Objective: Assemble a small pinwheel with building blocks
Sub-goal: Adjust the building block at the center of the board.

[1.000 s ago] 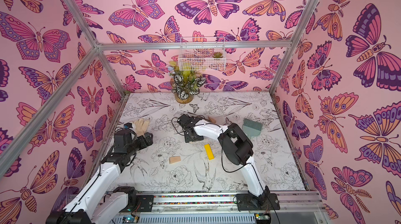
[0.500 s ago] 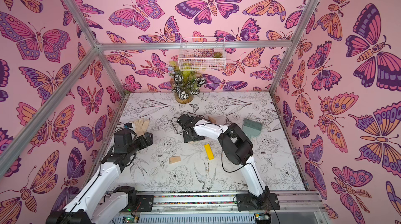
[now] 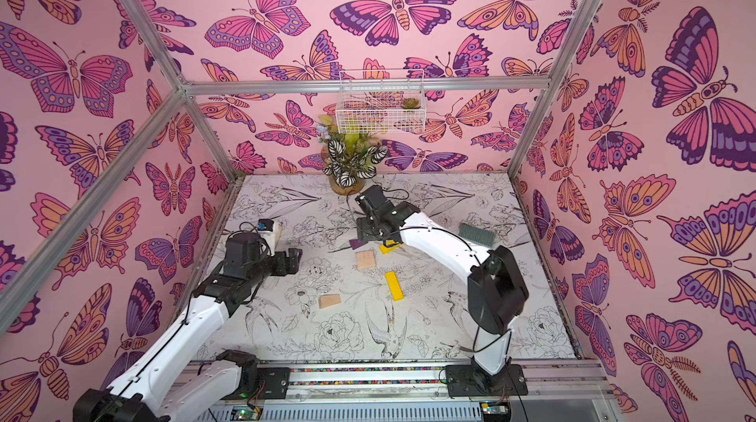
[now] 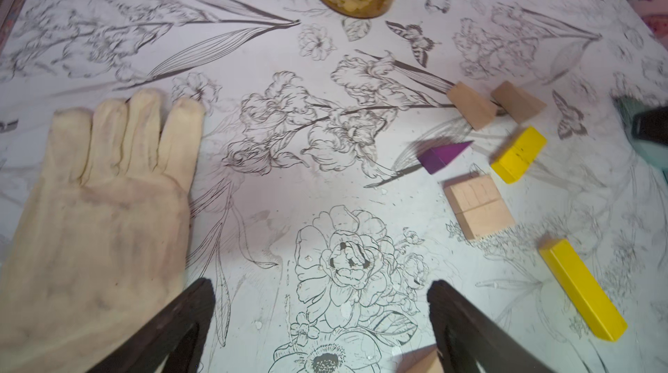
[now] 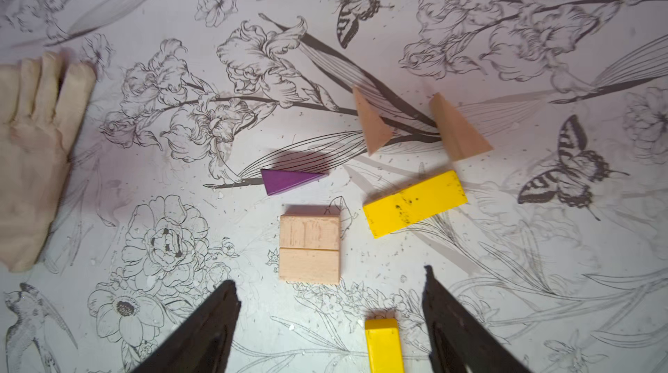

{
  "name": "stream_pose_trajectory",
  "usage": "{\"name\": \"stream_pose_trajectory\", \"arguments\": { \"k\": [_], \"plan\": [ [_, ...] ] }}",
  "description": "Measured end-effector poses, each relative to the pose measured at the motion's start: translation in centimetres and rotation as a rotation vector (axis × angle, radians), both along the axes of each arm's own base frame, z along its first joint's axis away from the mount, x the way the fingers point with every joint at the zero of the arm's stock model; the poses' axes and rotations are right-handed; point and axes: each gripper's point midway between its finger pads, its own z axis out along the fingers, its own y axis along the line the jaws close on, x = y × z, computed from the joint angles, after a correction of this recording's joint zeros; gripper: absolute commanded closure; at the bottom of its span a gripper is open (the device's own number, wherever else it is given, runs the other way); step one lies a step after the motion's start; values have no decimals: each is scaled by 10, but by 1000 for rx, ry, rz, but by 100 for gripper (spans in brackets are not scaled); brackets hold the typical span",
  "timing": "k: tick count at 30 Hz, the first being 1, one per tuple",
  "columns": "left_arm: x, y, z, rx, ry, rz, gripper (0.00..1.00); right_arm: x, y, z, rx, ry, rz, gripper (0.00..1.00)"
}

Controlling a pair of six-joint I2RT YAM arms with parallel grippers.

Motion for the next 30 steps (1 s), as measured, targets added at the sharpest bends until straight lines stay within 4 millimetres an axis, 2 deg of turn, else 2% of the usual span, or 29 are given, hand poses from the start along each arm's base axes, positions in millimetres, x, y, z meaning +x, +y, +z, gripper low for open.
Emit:
{"name": "stream_pose_trajectory", "arguments": {
  "k": [3,7,10,13,18,21,25,30],
  "plan": [
    [-9,-28,-2,61,20,-157,9,-19,-16,-16,-19,21,42,20],
    [-26,-67,-18,145,109,-372,14,-54,-33,-58,-70,102,131,21],
    [-38,-84,-33,190,197,-492,15,-73,-41,-76,-84,140,189,22],
    [-51,-92,-44,218,278,-577,17,-81,-41,-73,-66,127,242,22],
    [-72,-102,-58,273,389,-694,25,-84,-26,-54,-16,45,348,22],
    [-83,-105,-70,310,468,-746,29,-91,-17,-51,-1,5,424,22],
    [-95,-103,-90,356,579,-781,36,-104,-6,-56,-12,-36,534,24],
    [-104,-93,-111,409,687,-781,39,-113,4,-59,-20,-86,629,27]
  ]
}}
